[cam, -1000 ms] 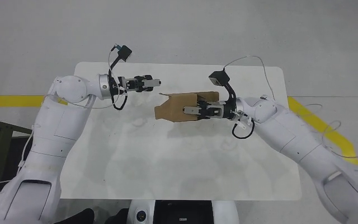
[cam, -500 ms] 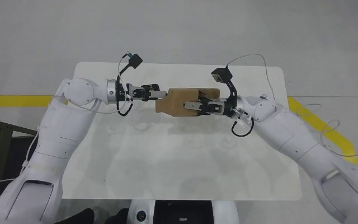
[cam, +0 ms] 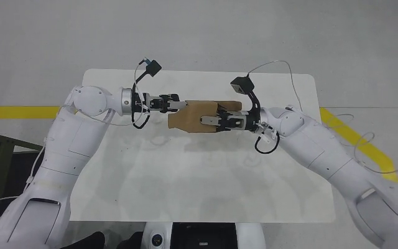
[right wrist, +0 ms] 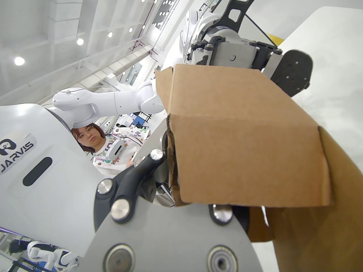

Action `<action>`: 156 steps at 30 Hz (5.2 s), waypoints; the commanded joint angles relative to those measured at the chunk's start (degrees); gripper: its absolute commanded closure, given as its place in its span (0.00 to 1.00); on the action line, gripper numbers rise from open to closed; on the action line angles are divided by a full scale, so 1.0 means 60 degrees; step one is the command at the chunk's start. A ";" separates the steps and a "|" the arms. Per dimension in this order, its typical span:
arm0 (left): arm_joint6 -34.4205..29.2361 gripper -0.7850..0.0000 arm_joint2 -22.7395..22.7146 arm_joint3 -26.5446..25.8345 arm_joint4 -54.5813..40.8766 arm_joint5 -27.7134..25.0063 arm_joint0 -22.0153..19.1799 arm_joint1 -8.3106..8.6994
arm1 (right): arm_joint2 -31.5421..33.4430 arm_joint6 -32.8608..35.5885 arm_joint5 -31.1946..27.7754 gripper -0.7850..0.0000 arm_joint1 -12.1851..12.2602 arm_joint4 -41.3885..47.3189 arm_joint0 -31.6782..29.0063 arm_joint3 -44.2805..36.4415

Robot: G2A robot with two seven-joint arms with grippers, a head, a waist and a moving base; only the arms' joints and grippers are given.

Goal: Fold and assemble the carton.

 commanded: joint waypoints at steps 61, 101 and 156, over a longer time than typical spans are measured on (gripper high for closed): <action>0.0441 0.00 -0.0088 0.0246 0.0432 -0.0041 0.0028 0.0125 | 0.0898 0.0003 0.0003 1.00 0.0042 -0.0690 -0.0238 0.0302; 0.0015 0.00 0.0482 -0.0052 0.0004 -0.0069 -0.0076 -0.0014 | 0.0447 0.0040 0.0040 1.00 0.0129 -0.0116 -0.0169 -0.0638; 0.3742 0.00 -0.1309 -0.1885 0.6529 -0.3484 0.1665 0.0649 | -0.0129 0.1097 0.2928 1.00 -0.1871 -0.0255 0.0049 0.3689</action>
